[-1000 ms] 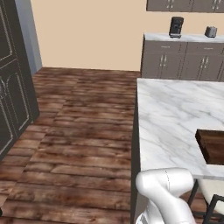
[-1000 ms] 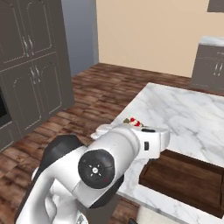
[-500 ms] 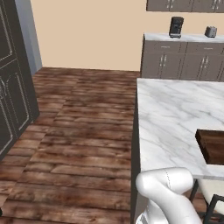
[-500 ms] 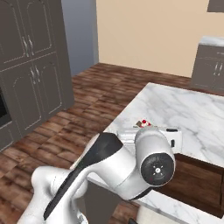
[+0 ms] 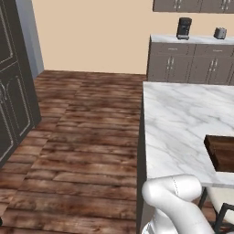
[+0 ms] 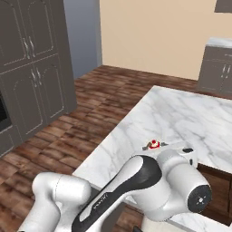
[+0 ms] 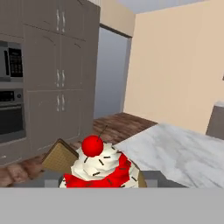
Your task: Take the cupcake and donut from the fridge and place them on the empty tray on the dining counter.
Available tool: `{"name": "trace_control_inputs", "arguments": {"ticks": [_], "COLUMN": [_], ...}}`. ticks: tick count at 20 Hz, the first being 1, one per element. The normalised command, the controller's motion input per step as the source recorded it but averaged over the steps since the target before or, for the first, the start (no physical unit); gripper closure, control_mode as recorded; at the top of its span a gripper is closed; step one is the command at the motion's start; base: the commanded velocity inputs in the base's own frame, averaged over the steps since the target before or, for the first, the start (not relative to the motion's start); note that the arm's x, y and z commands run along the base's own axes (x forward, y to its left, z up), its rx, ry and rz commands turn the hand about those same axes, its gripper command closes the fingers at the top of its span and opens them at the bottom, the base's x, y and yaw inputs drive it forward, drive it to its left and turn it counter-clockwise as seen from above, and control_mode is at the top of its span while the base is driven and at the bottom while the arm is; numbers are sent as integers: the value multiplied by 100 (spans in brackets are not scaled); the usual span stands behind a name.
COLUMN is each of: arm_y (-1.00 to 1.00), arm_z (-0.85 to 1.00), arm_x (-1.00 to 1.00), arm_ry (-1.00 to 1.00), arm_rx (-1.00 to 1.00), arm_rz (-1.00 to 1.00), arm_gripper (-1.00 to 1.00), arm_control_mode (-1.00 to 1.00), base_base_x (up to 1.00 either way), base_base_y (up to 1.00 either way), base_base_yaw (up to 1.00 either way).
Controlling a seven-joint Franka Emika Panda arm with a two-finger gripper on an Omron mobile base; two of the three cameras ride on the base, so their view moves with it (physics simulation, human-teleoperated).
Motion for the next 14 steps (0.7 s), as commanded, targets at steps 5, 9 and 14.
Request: {"name": "trace_control_inputs", "arguments": {"ticks": [5, 9, 14], "arm_y": [-8, -12, -8], "arm_z": [-45, -28, -23], "arm_x": [13, 7, 15], "arm_ry": [-2, 0, 0], "arm_rx": [0, 0, 0], "arm_rz": [22, 24, 18], "arm_gripper": [100, 100, 100], "arm_control_mode": [-100, -100, -100], "base_base_x": [0, 0, 0], "base_base_y": [0, 0, 0], "base_base_yaw": [0, 0, 0]}}
